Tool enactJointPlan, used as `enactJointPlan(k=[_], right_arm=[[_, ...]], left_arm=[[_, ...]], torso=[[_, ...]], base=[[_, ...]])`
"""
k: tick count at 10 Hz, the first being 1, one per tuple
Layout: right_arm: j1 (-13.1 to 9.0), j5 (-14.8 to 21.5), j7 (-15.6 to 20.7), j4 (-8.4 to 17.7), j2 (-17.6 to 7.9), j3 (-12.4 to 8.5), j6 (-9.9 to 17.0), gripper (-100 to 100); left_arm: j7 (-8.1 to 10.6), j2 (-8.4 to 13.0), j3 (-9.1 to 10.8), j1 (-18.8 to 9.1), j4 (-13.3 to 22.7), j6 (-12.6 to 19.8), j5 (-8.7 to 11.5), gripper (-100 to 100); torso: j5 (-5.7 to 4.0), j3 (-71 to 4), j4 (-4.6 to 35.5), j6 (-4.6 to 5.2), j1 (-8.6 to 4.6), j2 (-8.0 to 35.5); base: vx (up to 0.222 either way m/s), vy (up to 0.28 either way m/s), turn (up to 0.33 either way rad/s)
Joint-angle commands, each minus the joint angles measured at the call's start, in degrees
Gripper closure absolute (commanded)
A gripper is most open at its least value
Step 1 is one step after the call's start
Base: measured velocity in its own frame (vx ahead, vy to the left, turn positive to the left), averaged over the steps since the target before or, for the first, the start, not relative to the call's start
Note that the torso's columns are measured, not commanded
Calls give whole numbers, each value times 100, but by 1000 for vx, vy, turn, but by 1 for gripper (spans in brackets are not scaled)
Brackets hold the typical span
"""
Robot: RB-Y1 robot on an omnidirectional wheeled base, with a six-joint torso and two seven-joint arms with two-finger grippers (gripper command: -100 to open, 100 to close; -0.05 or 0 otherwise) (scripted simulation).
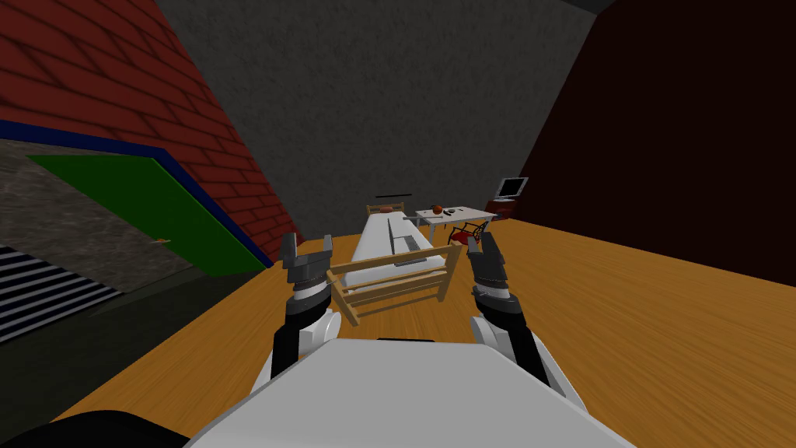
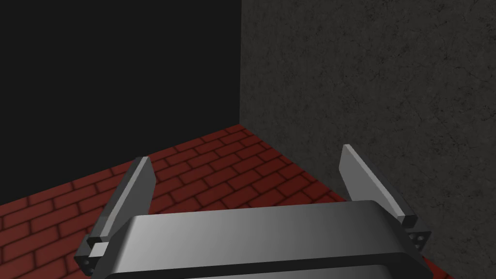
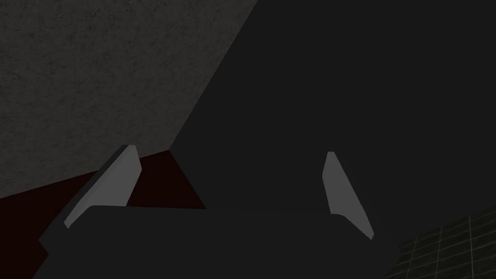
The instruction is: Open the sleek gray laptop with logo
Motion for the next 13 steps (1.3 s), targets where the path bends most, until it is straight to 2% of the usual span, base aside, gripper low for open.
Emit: enactJointPlan(k=[1,9,10,11,13], right_arm=[[0,0,0,0,0,0,0,0],[0,0,0,-2,0,0,-1,0],[9,56,6,17,-171,-40,31,-100],[17,114,12,35,-297,-80,61,-100],[42,282,24,78,-579,-198,149,-100]], left_arm=[[0,0,0,0,0,0,0,0],[0,0,0,0,-2,0,0,0],[0,0,0,0,-2,0,0,0],[0,0,0,0,0,0,0,0],[0,0,0,0,1,0,0,0]], torso=[[0,-467,235,0,0,232],[0,-7073,3537,0,0,3539],[0,-7919,3960,0,0,3962],[1,-8313,4149,0,4,4156],[2,-8451,4222,0,7,4223]], base=[[0,0,0],[0,0,0],[3,16,17],[-4,35,20],[-7,48,24]])
